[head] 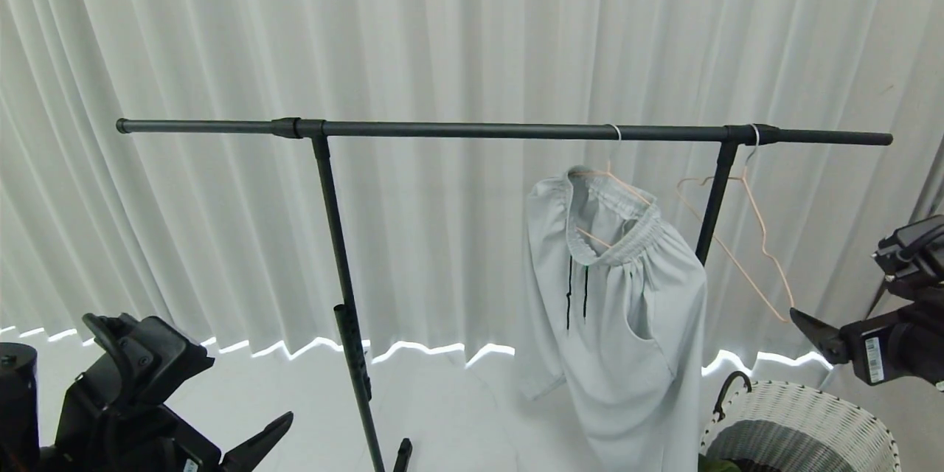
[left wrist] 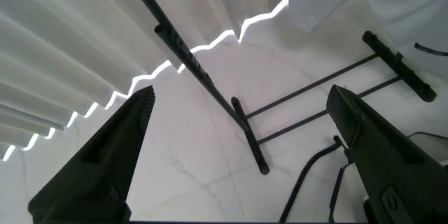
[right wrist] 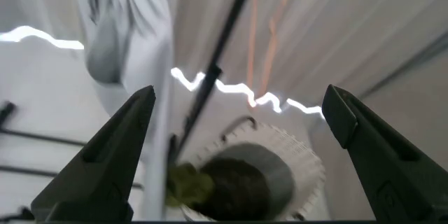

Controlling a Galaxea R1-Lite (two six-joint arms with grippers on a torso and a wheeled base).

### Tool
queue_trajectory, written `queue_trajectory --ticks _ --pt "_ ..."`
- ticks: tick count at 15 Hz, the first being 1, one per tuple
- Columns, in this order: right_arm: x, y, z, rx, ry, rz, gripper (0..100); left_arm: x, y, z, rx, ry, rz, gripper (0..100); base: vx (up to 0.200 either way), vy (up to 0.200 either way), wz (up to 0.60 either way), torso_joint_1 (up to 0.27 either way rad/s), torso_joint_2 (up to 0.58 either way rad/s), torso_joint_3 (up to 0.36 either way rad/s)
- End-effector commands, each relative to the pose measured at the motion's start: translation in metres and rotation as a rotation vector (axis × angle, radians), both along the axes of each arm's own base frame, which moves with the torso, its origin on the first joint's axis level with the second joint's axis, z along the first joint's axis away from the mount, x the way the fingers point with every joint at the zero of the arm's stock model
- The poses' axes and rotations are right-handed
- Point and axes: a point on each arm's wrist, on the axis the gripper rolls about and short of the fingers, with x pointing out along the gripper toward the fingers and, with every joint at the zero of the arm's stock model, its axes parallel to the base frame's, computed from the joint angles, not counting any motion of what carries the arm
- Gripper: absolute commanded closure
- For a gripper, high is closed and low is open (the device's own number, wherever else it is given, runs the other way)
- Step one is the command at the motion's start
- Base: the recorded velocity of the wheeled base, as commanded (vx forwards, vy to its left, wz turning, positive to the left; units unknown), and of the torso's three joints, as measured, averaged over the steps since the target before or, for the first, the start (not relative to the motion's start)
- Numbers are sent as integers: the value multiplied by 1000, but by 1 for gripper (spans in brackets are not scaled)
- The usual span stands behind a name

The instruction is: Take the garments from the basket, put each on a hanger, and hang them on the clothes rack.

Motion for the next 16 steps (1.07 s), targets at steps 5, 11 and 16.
queue_trajectory --ticks 5,11,16 --pt "-11 -7 0 -59 -22 -2 0 -11 4 0 -5 -30 13 0 0 0 0 0 0 0" --pt "-14 -9 -6 -68 -3 -7 0 -14 7 1 -7 -45 42 0 0 0 0 -9 22 13" --pt "-14 -9 -7 -70 -1 -5 0 -15 8 1 -8 -51 42 0 0 0 0 -185 439 241"
